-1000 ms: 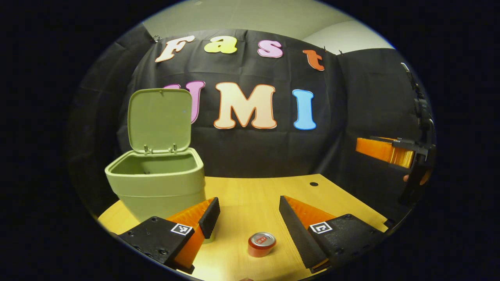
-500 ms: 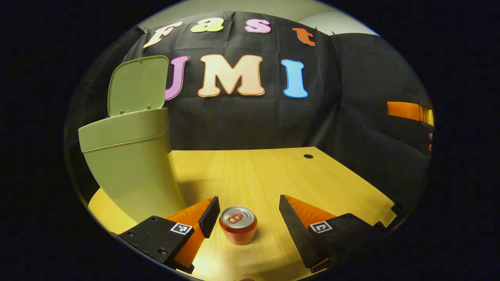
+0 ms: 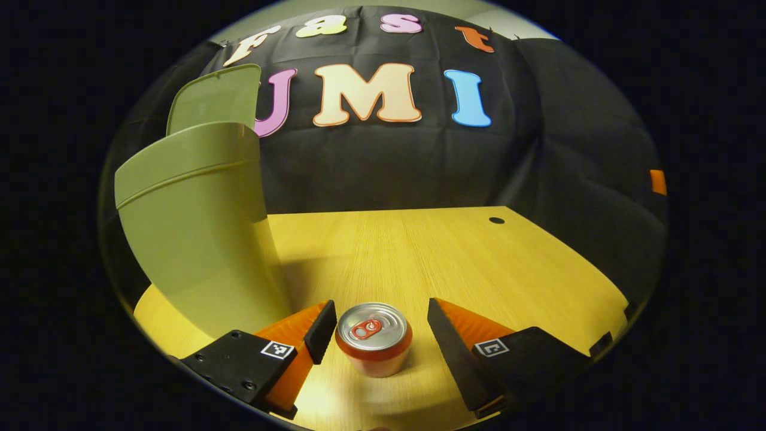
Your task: Press the lid of the desktop garbage bin to open it, pick up the crumpled paper on the desktop and throw it into the bin, then pick up the pop can on the desktop and drop it into the bin, and finally close the garbage bin lid.
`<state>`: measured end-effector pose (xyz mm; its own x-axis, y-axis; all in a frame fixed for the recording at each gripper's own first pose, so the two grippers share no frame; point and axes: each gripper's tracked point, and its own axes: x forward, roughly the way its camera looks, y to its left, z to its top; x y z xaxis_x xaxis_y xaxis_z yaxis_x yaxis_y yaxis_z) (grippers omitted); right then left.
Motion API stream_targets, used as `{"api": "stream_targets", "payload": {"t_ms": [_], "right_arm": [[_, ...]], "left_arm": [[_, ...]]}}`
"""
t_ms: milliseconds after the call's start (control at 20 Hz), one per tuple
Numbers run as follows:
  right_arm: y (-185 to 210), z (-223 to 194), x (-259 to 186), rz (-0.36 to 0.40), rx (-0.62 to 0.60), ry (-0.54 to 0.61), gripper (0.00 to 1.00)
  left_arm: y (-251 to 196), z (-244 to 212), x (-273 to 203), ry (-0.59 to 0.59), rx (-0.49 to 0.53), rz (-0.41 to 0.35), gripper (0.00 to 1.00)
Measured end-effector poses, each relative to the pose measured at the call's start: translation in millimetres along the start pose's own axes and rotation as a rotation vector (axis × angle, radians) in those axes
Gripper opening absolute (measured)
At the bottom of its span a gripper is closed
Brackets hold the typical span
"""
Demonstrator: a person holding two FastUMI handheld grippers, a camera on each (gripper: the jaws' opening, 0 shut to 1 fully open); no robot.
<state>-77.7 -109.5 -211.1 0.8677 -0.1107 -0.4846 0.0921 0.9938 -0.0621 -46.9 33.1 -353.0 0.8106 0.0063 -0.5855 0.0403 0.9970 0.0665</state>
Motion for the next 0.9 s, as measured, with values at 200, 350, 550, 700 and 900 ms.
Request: {"api": "stream_targets", "payload": {"t_ms": [200,350,550,700,900], "right_arm": [[2,3,-1,-0.001,-0.007,-0.004,0.99],[8,5,-1,0.011,-0.013,-0.006,0.99],[23,9,2,0.037,0.003,-0.022,0.98],[45,6,8,0.073,0.042,-0.016,0.98],[71,12,8,0.125,0.071,-0.038,0.98]], "left_arm": [[4,-14,5,0.033,0.044,0.024,0.93],[1,-8,3,0.032,0.056,0.012,0.78],[-3,41,-9,-0.038,0.025,-0.022,0.78],[-1,99,-16,-0.139,0.038,-0.038,0.78],[10,167,-28,-0.248,0.032,-0.027,0.77]]}}
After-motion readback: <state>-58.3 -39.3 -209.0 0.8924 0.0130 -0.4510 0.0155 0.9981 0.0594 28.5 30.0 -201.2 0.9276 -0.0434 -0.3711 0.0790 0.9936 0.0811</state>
